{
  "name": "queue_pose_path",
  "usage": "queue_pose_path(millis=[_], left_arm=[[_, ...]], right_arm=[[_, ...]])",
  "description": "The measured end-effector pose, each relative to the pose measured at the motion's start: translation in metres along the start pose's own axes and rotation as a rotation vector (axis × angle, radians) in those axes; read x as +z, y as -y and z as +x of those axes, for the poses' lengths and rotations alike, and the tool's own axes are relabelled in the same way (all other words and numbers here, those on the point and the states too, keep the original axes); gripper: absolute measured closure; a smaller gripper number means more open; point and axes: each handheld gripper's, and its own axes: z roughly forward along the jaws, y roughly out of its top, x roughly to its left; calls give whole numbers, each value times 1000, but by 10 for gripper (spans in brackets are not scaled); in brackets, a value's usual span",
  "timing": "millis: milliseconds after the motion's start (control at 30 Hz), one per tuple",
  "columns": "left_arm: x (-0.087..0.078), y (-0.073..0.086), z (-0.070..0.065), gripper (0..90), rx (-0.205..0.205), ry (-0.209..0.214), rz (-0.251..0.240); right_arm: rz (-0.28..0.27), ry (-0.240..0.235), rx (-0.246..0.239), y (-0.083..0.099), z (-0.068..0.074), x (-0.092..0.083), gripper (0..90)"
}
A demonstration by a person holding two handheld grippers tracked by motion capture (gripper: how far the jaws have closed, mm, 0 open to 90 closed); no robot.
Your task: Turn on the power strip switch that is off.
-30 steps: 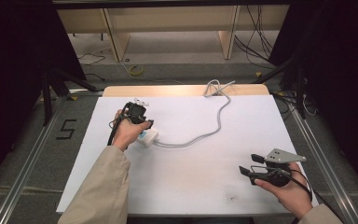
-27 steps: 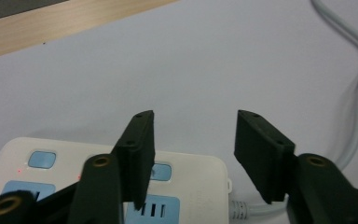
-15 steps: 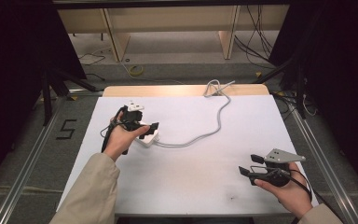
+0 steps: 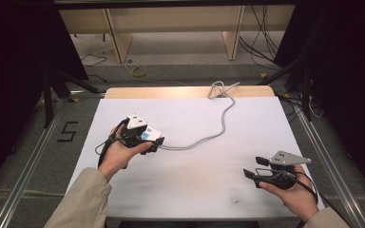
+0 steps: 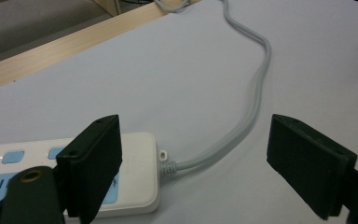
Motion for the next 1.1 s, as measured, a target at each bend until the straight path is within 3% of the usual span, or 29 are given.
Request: queue_pose_path(millis=[200, 300, 500, 700, 867, 1100], left_arm=[[-13, 16, -9, 159, 31, 13, -13], [-19, 27, -13, 157, 50, -6, -42], [-27, 45, -15, 142, 70, -16, -18], [-40, 64, -14, 145, 72, -37, -5], [-50, 77, -16, 153, 47, -56, -3], [-51, 80, -19, 153, 65, -60, 8]], right_arm=[[2, -4, 0, 0, 0, 1, 307], [3, -6, -4, 0, 0, 1, 307], [4, -9, -3, 0, 0, 2, 307], [5, -9, -1, 0, 0, 2, 306], [5, -11, -7, 1, 0, 2, 306], [7, -9, -6, 1, -1, 2, 306]])
